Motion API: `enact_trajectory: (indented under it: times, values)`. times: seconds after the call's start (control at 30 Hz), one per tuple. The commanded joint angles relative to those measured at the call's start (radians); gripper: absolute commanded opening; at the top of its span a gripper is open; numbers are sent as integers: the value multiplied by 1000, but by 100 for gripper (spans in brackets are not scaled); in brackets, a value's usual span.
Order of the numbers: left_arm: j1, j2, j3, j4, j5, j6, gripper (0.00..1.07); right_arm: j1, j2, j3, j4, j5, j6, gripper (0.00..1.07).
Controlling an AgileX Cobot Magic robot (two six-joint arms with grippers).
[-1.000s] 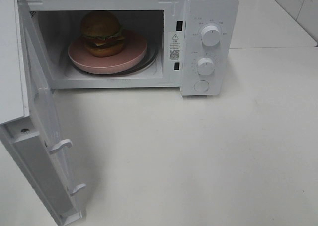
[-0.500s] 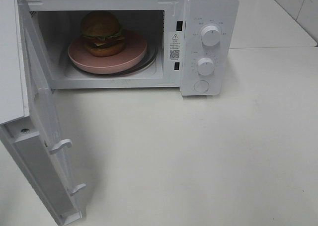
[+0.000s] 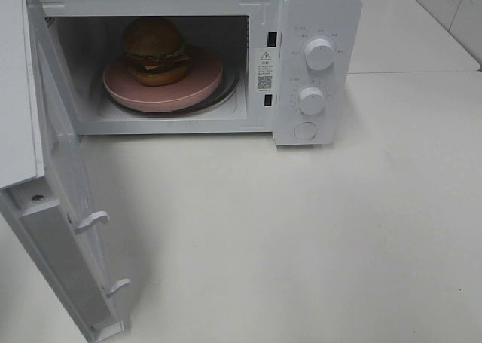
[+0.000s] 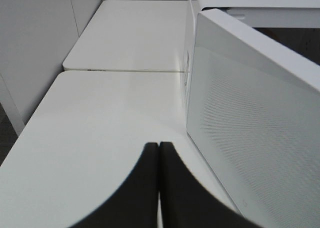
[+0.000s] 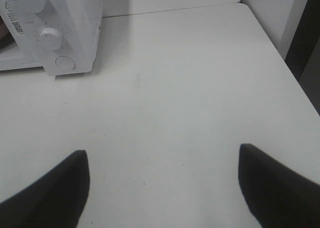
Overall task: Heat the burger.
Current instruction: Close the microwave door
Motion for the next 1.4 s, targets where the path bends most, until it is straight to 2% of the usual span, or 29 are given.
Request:
enact_trajectory:
  times: [0.03,0.07,0.13,0.3,0.77,0.83,0.9,0.93,1.0,1.1,1.17,1.27,1.33,1.4]
  values:
    - [1,24,68,-18,-165,-1,0,-8,-5,4,0,-10,7,76]
    - [1,24,68,-18,-165,-1,0,-8,-5,4,0,-10,7,76]
    - [1,43,124,-23,-314,-4,0,-8,-5,4,0,-10,7,76]
    - [1,91,189,-25,-473,-7,0,-8,-5,4,0,-10,7,76]
    - [1,388,196,7,-686,-12,0,-8,-5,4,1,-10,7,76]
    - [1,429,196,29,-717,-32,0,-8,-5,4,1,-10,7,76]
    - [1,479,196,100,-767,-89,0,-8,-5,4,1,-10,7,76]
    - [1,479,196,100,-767,-89,0,-8,-5,4,1,-10,7,76]
    - [1,547,196,234,-841,-175,0,-8,-5,4,1,-10,7,76]
    - [1,566,196,273,-863,-204,0,-8,-5,4,1,-10,7,76]
    - [1,637,196,422,-951,-302,0,-8,-5,4,1,-10,7,76]
    - [1,657,196,459,-978,-322,0,-8,-5,4,1,-10,7,76]
    - [1,736,187,544,-1055,-381,0,-8,-5,4,1,-10,7,76]
    - [1,758,183,558,-1068,-394,0,-8,-5,4,1,-10,7,76]
